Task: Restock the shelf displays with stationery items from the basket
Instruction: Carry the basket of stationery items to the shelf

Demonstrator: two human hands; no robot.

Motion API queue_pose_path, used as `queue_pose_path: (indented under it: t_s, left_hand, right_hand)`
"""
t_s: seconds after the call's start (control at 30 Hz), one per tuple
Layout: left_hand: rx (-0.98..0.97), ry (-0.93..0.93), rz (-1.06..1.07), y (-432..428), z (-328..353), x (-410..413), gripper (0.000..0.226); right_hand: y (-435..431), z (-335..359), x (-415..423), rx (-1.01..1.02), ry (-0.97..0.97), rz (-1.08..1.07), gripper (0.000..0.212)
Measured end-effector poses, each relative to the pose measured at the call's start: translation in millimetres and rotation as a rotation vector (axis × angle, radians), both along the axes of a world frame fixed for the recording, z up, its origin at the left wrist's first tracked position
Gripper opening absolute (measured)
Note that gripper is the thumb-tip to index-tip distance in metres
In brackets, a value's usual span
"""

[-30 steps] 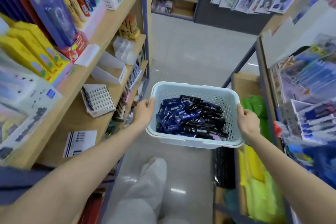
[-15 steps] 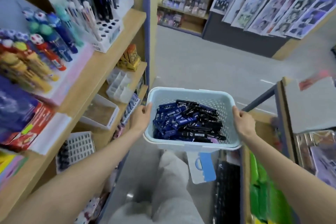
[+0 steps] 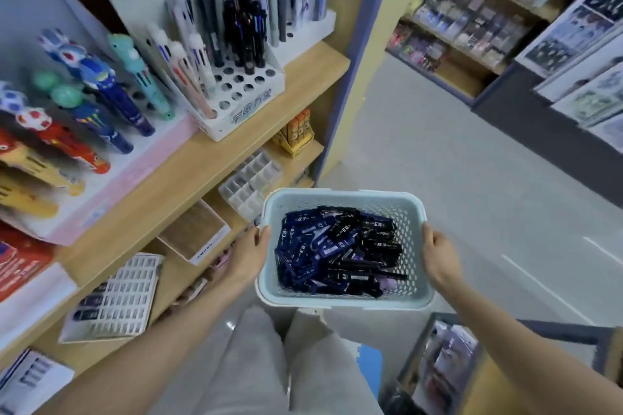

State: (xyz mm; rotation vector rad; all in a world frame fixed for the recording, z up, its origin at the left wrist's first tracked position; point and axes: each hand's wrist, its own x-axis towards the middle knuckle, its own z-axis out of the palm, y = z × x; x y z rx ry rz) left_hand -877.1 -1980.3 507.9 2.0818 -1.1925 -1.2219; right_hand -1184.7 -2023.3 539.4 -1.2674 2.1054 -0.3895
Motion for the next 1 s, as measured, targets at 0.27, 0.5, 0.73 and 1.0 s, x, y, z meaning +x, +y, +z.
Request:
queue_pose_path:
  t_s: [0.27, 0.5, 0.73, 1.0]
  left_hand:
    - [0.058, 0.023, 0.135, 13.5, -29.7, 12.5, 0.060]
    - [0.135, 0.071, 0.219, 24.8, -53.3, 0.2, 0.063]
    - [0.251, 0.103, 0.450, 28.8, -85.2, -60.6, 0.057]
    - [0.356, 0.090, 0.629, 37.2, -153.2, -115.2, 0.058]
  right_hand:
    - [-35.1, -30.1, 18.9, 0.008, -0.003, 0.148, 0.063]
    - [-66.0, -57.4, 17.9, 0.051, 0.039, 0.338, 0.078]
    - [-125.4, -81.8, -6.2, 0.175, 0.045, 0.611, 0.061]
    - [-163.9, -131.0, -21.6, 0.220, 0.160, 0.789, 0.048]
